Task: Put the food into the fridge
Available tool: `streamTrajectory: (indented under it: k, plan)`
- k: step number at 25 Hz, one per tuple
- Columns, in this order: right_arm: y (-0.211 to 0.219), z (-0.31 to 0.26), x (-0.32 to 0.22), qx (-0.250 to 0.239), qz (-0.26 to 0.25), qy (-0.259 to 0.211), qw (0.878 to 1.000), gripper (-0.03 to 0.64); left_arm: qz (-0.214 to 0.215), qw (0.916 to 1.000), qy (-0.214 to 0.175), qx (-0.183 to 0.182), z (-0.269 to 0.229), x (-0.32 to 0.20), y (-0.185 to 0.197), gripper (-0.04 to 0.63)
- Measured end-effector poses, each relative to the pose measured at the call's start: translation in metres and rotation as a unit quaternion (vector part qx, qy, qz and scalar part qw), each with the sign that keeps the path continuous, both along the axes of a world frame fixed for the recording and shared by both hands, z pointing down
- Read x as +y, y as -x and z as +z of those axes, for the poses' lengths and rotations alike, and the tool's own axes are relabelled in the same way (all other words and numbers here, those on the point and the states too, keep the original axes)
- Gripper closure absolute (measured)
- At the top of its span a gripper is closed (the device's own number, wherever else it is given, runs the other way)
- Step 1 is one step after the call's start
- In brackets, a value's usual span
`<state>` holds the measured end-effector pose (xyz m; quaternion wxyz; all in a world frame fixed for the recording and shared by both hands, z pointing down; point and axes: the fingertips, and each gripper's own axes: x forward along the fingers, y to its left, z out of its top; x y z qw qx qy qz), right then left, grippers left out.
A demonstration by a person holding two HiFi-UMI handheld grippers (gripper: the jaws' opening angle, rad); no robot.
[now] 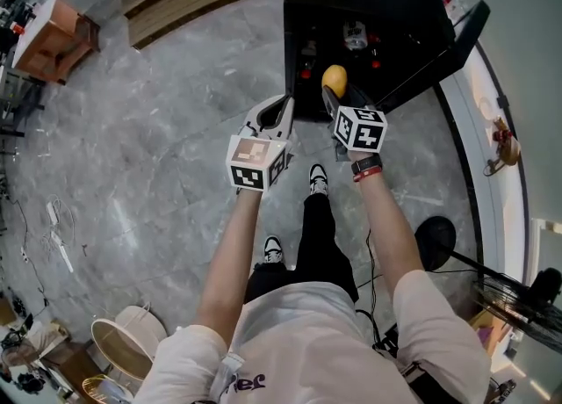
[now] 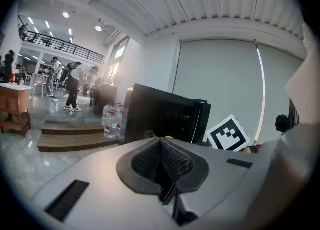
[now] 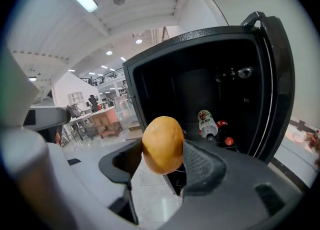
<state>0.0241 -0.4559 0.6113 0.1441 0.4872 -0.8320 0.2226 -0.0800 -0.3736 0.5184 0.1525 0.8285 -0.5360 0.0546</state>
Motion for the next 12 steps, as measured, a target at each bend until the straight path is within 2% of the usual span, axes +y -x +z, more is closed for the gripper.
streamTrajectory:
  k: [12]
  plan:
    - [0.010, 0.060, -0.049, 0.028, 0.000, -0.004, 1.000, 0.347, 0.031, 0.9992, -0.023, -0.007, 0.036, -0.024, -0.007, 0.578]
